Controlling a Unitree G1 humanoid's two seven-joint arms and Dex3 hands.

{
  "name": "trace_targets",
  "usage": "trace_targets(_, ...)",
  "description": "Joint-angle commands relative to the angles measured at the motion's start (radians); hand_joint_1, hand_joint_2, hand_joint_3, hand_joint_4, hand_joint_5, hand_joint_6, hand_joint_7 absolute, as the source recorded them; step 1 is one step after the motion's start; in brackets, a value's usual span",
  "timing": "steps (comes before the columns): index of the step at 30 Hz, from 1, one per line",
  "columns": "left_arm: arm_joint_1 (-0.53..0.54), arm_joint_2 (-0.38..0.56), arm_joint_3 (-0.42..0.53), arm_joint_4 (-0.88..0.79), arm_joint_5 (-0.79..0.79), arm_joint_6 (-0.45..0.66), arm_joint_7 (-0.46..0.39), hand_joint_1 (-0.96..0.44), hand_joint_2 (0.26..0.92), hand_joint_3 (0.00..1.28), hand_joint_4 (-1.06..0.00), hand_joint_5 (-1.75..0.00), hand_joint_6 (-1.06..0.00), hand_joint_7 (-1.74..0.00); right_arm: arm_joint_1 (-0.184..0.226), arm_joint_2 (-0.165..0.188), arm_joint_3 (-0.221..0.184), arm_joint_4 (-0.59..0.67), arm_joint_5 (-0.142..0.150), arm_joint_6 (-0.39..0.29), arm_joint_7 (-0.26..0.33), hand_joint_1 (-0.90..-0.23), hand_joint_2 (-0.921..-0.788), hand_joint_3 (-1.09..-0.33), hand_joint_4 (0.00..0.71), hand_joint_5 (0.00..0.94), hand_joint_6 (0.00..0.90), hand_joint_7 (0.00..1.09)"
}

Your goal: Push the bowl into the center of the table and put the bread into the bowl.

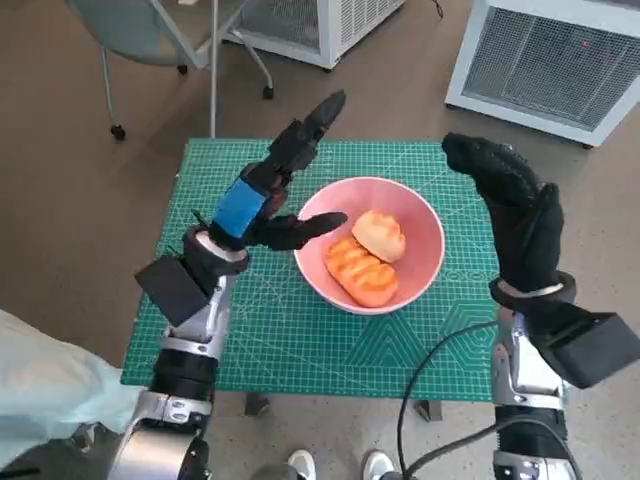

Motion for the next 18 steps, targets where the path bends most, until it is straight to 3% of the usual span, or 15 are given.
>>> trace_targets(1, 0.010, 0.001, 0.017, 0.008, -0.012, -0.023, 0.011, -0.60, 0.921, 0.38, -0.09, -0.03, -0.18, -0.06, -0.004, -0.008, -0.001, 0.003, -0.004, 0.015, -0.001, -0.710, -0.921, -0.765, 0.186, 0.006, -0.001, 0.52)
trace_targets(18, 0.041, -0.015, 0.037, -0.021, -0.020, -0.018, 0.040, -0.62, 0.921, 0.39, -0.11, -0.03, -0.19, -0.07, -0.034, 0.002, 0.004, 0.024, 0.012, 0.035, 0.006, -0.715, -0.921, -0.741, 0.182, 0.003, -0.001, 0.51)
